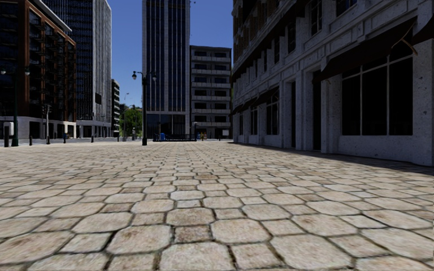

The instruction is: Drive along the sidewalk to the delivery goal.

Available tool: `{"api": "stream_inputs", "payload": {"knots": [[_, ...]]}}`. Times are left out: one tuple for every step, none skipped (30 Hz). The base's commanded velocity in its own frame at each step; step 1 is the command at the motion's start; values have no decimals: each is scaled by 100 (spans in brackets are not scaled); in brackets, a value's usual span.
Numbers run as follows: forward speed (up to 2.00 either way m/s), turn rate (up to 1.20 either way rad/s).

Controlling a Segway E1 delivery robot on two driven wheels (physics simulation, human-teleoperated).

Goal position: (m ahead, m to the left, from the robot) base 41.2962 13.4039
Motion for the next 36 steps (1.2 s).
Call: {"api": "stream_inputs", "payload": {"knots": [[200,0],[200,4],[200,21],[200,41],[200,57],[200,72],[200,89],[200,96],[200,97],[200,98],[200,98],[200,98],[200,97],[200,74],[200,56],[200,56],[200,47],[200,24],[200,24],[200,6],[200,0],[200,0],[200,0],[200,0],[200,0],[199,0],[199,0],[199,0],[199,0],[198,0],[198,0],[198,8],[198,59],[198,59],[198,105],[198,120]]}}
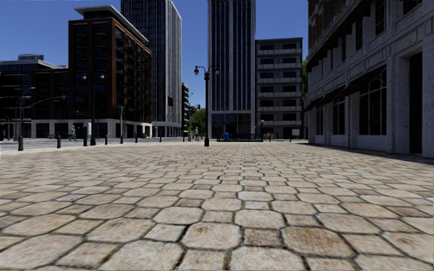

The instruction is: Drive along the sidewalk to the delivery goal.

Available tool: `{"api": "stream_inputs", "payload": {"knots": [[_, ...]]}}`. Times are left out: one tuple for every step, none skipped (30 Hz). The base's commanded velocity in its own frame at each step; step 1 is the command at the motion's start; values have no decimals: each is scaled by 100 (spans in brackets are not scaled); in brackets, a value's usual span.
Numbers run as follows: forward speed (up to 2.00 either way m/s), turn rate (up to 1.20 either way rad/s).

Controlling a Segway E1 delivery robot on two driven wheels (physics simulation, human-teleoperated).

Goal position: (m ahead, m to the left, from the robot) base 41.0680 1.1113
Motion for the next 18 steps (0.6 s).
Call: {"api": "stream_inputs", "payload": {"knots": [[198,120],[198,0],[198,2],[198,2],[198,4],[198,4],[198,1],[198,0],[198,0],[198,0],[198,0],[198,0],[198,2],[198,22],[198,48],[198,62],[198,66],[198,63]]}}
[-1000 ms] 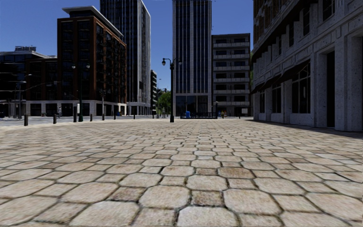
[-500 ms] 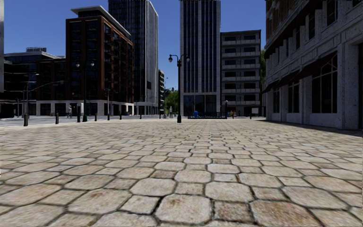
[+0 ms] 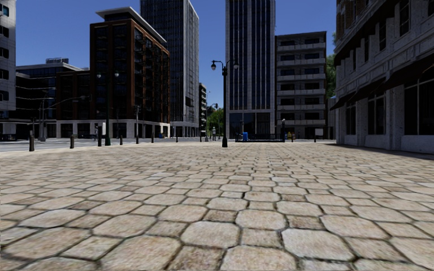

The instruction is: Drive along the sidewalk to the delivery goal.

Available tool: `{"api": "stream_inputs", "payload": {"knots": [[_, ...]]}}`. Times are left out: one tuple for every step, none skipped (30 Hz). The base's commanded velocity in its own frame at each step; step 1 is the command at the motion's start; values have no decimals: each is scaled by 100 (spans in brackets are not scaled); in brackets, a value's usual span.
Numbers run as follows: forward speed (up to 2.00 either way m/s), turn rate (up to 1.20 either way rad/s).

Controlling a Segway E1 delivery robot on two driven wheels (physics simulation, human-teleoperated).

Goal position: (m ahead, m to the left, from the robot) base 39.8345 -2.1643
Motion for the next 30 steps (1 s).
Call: {"api": "stream_inputs", "payload": {"knots": [[198,63],[198,9],[198,0],[198,0],[198,0],[198,0],[198,0],[198,0],[198,0],[198,0],[198,0],[198,0],[198,0],[198,0],[198,0],[198,0],[198,0],[198,0],[198,0],[198,0],[198,0],[198,0],[198,0],[198,4],[198,11],[198,28],[198,48],[198,70],[198,70],[198,83]]}}
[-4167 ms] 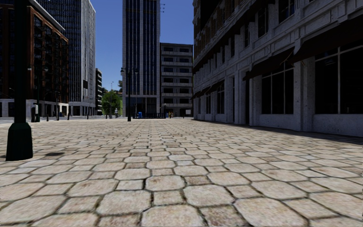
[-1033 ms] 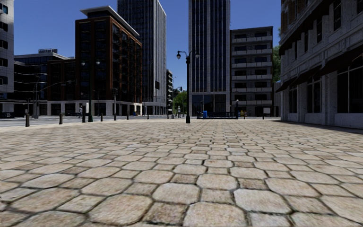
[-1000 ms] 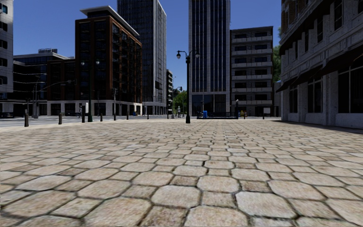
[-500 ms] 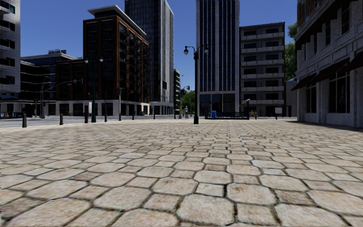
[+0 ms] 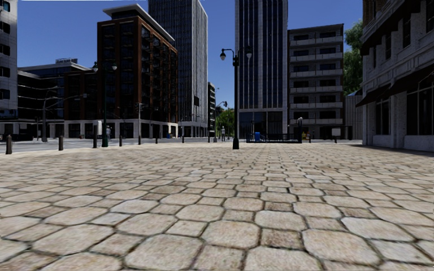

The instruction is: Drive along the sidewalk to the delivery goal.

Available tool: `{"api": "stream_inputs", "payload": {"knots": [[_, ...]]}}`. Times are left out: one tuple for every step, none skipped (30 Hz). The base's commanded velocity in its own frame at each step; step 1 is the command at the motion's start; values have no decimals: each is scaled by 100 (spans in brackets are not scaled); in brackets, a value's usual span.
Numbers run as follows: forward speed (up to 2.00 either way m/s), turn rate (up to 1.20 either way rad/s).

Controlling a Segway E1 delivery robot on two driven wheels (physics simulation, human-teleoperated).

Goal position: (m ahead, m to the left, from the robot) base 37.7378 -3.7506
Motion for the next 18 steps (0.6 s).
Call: {"api": "stream_inputs", "payload": {"knots": [[198,86],[198,87],[198,87],[198,40],[198,23],[198,3],[198,0],[198,0],[198,0],[198,0],[198,0],[198,0],[198,0],[198,0],[198,0],[198,0],[198,0],[198,0]]}}
